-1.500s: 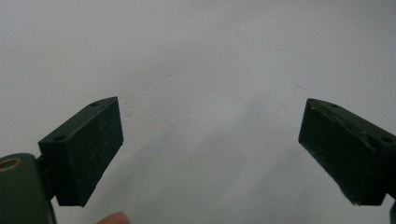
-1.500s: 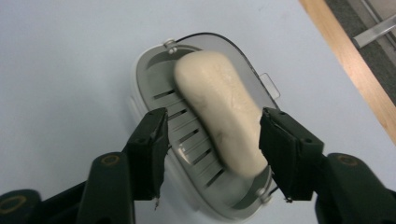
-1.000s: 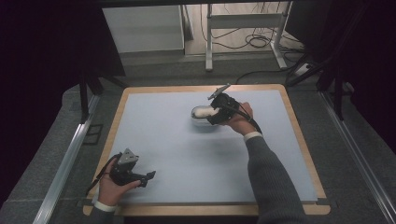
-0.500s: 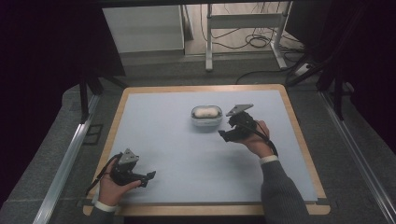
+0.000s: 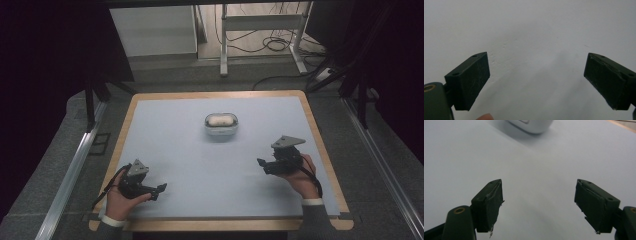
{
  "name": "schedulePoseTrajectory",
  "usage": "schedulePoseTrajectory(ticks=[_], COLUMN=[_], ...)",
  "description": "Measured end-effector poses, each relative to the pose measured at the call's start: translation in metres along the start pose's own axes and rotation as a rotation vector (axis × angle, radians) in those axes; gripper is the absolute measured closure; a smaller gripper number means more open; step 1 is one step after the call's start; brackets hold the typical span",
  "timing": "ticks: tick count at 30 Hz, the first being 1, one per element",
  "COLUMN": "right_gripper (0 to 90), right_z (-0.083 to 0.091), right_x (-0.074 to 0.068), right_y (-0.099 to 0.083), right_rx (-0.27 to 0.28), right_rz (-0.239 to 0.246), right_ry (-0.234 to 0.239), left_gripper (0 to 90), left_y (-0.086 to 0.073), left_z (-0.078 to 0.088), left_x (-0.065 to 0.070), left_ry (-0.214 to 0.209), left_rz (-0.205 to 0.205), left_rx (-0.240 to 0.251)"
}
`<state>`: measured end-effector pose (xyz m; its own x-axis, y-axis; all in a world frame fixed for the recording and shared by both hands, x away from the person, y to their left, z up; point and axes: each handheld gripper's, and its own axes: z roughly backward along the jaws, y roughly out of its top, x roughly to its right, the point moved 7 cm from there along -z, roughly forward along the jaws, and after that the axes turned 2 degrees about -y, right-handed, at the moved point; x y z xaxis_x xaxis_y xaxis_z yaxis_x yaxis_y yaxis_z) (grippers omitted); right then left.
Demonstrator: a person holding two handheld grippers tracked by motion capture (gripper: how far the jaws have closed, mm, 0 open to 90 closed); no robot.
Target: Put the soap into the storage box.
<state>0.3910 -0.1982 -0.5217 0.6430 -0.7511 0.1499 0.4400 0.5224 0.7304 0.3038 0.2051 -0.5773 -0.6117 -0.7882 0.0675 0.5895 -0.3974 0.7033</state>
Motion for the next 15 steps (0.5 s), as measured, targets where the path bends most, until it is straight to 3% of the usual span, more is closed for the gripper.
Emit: schedulePoseTrajectory(ticks=[8, 15], right_gripper=[21.9, 21.7], right_z=[0.015, 0.011], right_x=[0.014, 0.008], right_y=[-0.041, -0.038], right_rx=[-0.005, 0.005], right_rz=[-0.072, -0.065], right_ry=[-0.037, -0.024], left_gripper=[6.9, 6.9], left_y=[0.000, 0.001], left_z=[-0.001, 0.005], left_x=[0.001, -0.002], left_ry=[0.000, 0.009], left_rz=[0.000, 0.005], left_rx=[-0.003, 0.013])
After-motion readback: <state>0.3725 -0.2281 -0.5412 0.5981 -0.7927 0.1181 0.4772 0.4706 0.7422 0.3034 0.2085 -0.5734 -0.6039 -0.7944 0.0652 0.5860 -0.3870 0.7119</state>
